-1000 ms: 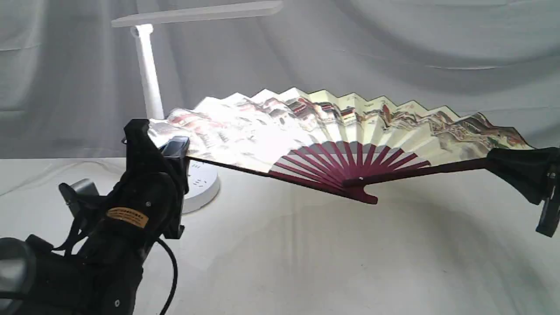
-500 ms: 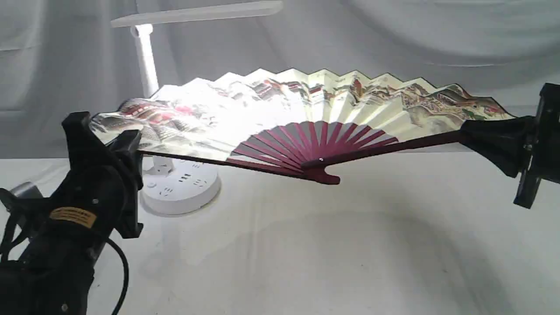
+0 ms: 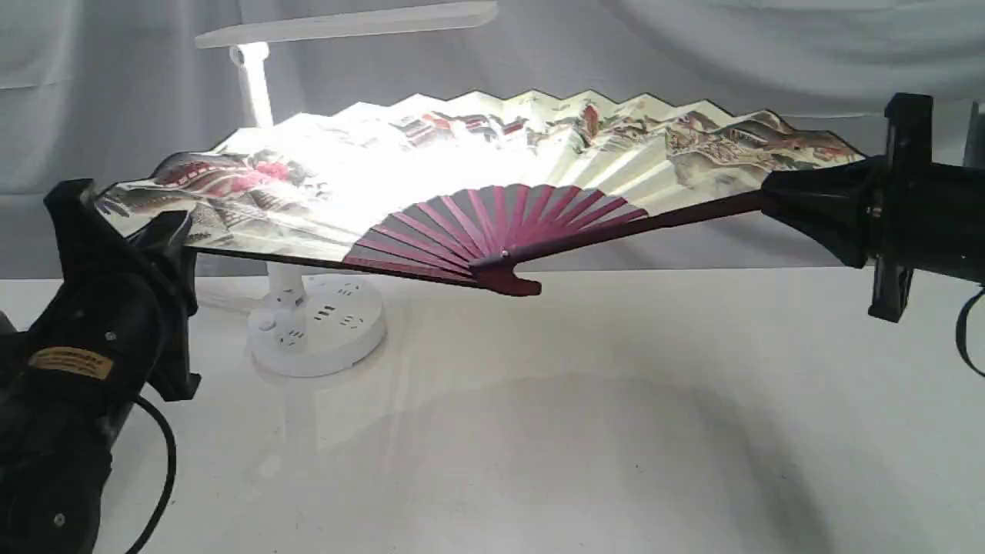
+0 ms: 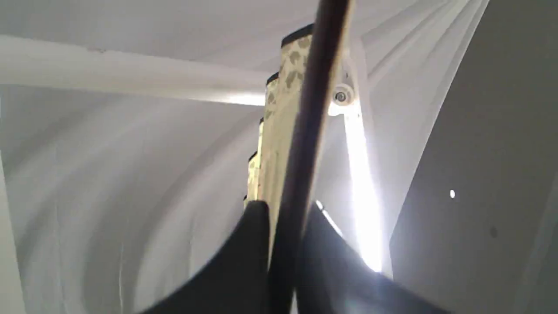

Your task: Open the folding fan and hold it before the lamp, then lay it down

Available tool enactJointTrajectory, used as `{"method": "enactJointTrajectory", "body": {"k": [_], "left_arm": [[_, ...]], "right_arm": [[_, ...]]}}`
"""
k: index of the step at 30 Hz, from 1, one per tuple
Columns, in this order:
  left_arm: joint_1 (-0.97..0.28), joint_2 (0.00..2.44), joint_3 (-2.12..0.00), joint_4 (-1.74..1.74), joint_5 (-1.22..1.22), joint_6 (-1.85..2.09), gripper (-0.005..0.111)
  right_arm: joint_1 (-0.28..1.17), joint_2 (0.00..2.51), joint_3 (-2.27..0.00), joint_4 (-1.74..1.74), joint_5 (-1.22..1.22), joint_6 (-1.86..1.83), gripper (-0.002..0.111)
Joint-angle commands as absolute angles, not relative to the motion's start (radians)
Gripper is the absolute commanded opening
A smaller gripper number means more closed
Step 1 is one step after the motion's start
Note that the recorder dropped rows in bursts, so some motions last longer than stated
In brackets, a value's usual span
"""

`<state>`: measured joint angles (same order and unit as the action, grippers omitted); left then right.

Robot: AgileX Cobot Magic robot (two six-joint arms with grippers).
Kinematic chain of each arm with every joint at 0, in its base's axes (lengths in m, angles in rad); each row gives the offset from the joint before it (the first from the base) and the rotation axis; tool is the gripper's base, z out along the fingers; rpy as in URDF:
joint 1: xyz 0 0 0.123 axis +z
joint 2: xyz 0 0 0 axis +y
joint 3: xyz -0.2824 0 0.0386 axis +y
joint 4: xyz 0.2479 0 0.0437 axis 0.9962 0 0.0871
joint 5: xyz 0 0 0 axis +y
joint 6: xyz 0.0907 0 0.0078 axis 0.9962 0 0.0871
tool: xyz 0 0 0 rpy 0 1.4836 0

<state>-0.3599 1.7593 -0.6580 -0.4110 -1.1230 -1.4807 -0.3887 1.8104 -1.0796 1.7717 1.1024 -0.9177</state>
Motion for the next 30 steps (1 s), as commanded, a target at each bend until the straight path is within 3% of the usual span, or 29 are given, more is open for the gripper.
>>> {"method": "enactJointTrajectory", "body": {"k": [1,30], "left_arm": [[-0.308,1.734,-0.664,-0.507,-1.221,-1.539,0.000],[-0.288,1.666,-0.668,-0.486,-1.213,-1.642,0.000]], "right_arm": [[-0.377,1.806,-1.118,1.744,1.007,-0.956,0.000],[-0.357,1.730,-1.150,1.744,1.006,-0.884,0.000]]}}
